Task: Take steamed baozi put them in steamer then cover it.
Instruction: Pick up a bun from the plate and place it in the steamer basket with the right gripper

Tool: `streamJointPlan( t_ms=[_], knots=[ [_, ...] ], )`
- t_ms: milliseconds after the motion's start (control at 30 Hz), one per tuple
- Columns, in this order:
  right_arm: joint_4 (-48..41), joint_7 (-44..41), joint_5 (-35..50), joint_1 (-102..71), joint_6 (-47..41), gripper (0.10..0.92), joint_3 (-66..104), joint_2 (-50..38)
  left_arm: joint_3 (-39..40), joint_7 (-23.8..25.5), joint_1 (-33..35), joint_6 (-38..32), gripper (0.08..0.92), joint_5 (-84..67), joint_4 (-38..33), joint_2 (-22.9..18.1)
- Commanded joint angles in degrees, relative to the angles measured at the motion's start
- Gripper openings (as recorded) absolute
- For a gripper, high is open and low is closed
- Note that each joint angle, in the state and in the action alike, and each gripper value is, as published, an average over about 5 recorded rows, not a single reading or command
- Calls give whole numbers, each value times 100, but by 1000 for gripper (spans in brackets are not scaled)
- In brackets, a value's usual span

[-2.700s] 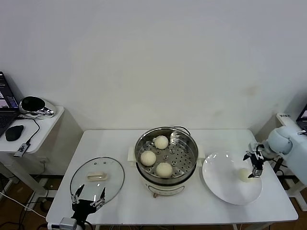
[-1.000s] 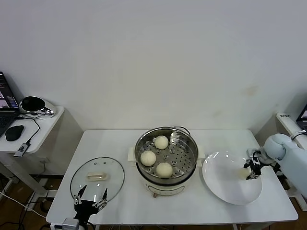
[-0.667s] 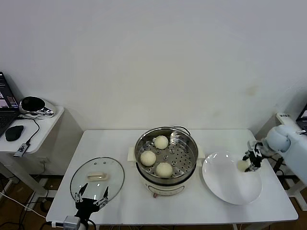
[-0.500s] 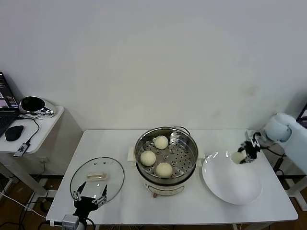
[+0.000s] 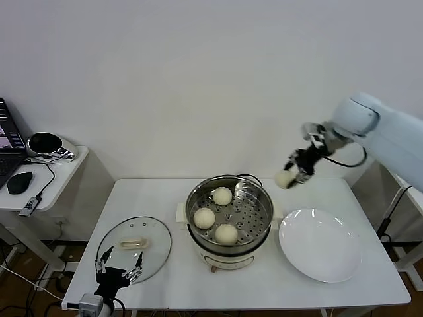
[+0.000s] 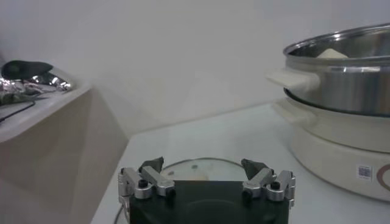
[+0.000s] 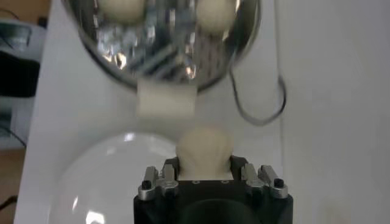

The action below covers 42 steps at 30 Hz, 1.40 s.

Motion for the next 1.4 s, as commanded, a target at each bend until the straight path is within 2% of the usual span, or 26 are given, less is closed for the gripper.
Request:
streamJointPlan(
  t_ms=[33,500,1067,1400],
  knots=[
    [33,188,800,548,-455,526,-987,1284,-78,-14,35,26,823,-86,-141,-2],
    [-177,694,88,-148,-790,526,-1267,1816,-120,-73,-22,47,823,-193,-101,-10],
    [-194,813,-344,-461,-825,526,-1302,1539,-63,-35,-71,42,823,-209,-26,-34],
    [-216,1050,-321,-612,-852,536,-1191,1481,-26,-27,-77,38,823,-206,-18,-53]
  ],
)
